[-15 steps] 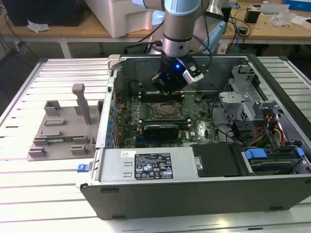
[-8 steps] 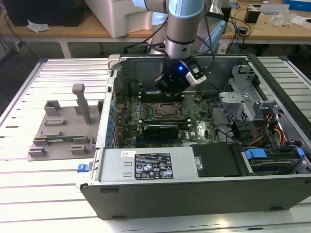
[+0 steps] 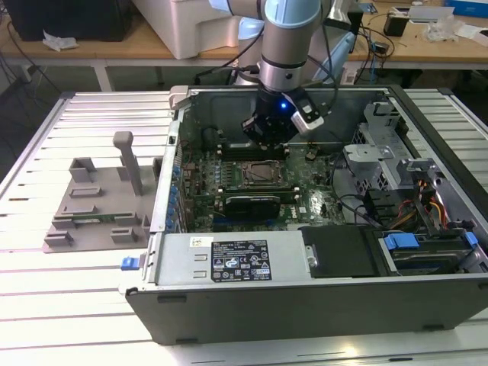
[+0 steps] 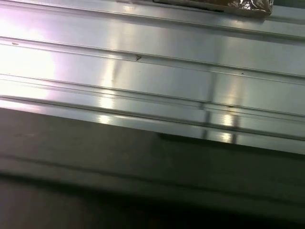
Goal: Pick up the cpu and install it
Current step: 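Install the first cpu locking lever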
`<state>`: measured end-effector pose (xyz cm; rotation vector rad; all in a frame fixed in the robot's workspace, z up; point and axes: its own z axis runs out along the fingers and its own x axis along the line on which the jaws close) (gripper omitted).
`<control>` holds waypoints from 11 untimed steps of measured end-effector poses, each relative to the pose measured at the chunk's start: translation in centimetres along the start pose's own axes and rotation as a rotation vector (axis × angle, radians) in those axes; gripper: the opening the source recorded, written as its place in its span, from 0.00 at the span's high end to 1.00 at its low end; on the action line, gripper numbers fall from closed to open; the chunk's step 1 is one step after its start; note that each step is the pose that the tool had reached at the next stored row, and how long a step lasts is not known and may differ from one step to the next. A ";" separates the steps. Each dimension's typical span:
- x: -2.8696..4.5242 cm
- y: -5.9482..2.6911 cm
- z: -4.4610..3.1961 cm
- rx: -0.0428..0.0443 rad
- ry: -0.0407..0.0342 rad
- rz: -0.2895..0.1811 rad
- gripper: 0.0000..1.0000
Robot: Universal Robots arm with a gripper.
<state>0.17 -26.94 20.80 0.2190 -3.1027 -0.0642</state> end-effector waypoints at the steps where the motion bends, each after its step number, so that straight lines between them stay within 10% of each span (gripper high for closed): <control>1: 0.01 -0.02 -0.12 -0.0005 -0.0007 0.000 0.90; 11: 0.59 -3.95 -0.44 0.0063 -0.0012 0.000 0.90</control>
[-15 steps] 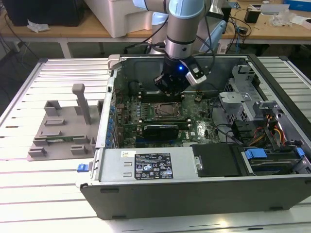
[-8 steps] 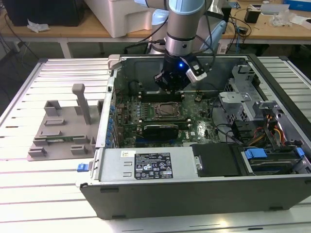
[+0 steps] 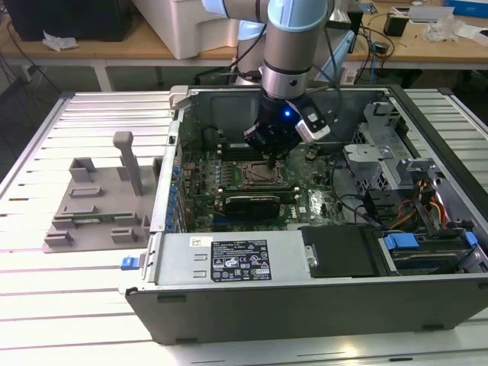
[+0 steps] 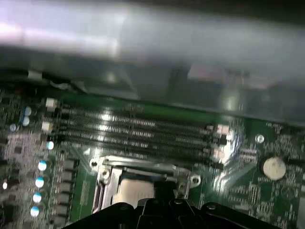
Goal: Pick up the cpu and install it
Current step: 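Install the first cpu locking lever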
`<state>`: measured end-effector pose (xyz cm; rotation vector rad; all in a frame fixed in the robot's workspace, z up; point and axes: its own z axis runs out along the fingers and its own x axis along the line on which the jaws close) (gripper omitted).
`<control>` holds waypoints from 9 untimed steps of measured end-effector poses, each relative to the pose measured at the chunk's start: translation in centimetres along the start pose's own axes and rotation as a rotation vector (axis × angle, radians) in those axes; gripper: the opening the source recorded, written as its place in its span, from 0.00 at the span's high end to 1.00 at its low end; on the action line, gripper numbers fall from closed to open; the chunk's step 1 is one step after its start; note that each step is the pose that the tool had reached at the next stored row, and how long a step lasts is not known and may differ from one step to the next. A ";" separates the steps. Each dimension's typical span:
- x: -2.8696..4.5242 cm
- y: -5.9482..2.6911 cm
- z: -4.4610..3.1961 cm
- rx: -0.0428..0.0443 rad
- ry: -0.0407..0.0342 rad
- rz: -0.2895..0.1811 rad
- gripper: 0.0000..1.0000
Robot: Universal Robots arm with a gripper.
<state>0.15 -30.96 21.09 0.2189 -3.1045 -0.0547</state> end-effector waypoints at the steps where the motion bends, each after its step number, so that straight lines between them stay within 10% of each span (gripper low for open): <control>1: 0.05 -0.34 -0.01 0.0016 0.0002 0.000 0.90; 9: 0.21 -0.59 -3.99 0.0041 0.0004 0.000 0.90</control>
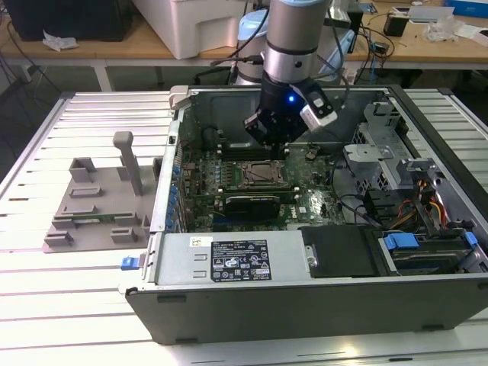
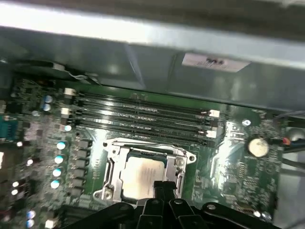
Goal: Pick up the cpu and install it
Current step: 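Install the first cpu locking lever, then install the second cpu locking lever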
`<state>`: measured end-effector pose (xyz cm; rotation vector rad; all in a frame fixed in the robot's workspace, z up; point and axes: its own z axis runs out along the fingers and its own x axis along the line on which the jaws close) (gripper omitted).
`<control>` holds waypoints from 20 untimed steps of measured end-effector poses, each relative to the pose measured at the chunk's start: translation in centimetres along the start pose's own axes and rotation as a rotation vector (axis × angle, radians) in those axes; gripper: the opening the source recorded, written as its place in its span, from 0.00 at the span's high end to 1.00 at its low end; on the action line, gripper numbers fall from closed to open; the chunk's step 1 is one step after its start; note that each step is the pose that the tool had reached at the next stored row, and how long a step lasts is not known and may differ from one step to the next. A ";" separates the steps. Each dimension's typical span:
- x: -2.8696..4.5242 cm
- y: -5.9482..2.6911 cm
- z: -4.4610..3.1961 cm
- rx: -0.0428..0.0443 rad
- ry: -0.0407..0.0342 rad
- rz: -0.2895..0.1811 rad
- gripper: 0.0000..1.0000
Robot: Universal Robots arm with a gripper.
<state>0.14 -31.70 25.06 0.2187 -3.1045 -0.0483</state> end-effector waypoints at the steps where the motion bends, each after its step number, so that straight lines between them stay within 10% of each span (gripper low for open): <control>1: 0.01 0.01 -0.29 0.0000 0.0000 0.000 0.90; 12: 0.02 -0.04 -0.44 0.0003 0.0002 0.000 0.90; 16: 0.48 -2.45 -0.42 -0.0006 -0.0002 0.000 0.90; 19: 0.85 -3.59 -0.33 -0.0223 -0.0032 -0.001 0.90; 20: 1.00 -3.76 -0.33 -0.0571 -0.0081 -0.002 0.90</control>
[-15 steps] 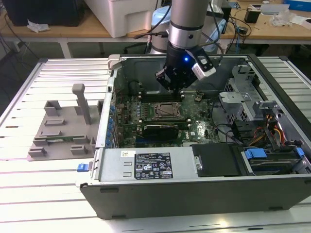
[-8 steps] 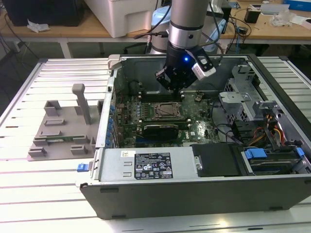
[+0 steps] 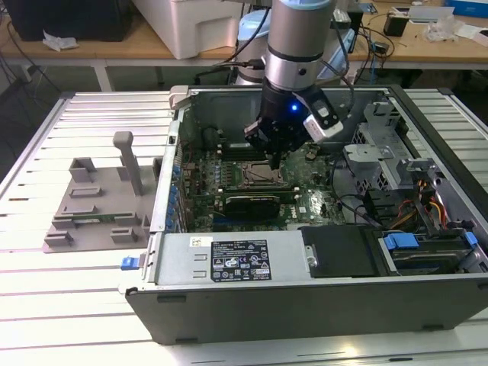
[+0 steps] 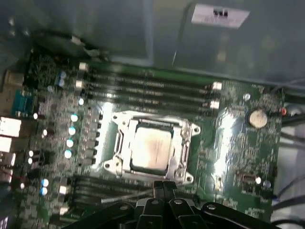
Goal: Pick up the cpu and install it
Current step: 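Install the second cpu locking lever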
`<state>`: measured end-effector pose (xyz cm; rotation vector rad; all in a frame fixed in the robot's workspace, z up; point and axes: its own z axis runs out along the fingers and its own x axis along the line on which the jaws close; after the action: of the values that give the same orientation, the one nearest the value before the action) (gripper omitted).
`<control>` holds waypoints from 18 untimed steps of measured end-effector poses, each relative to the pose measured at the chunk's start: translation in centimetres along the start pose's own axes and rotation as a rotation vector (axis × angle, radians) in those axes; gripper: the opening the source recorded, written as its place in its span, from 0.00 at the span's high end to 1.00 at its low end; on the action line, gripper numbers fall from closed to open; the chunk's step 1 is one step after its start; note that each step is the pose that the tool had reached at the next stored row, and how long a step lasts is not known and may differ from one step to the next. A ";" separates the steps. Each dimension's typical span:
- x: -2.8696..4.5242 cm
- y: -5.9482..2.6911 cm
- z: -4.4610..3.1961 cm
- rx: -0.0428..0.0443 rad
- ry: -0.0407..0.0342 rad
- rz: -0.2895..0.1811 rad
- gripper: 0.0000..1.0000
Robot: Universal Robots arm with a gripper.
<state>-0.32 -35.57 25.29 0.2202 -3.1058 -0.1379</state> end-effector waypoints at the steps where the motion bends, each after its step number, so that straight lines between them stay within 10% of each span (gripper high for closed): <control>1: 0.35 -0.35 0.02 -0.0380 -0.0055 -0.001 0.90; 4: 2.21 -1.41 0.38 -0.0392 -0.0055 -0.001 0.90; 9: 3.17 -2.83 0.55 -0.0390 -0.0055 -0.001 0.90; 18: 4.60 -2.21 3.50 -0.0402 -0.0040 -0.016 0.90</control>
<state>-4.66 -38.10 21.68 0.2448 -3.1024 -0.2011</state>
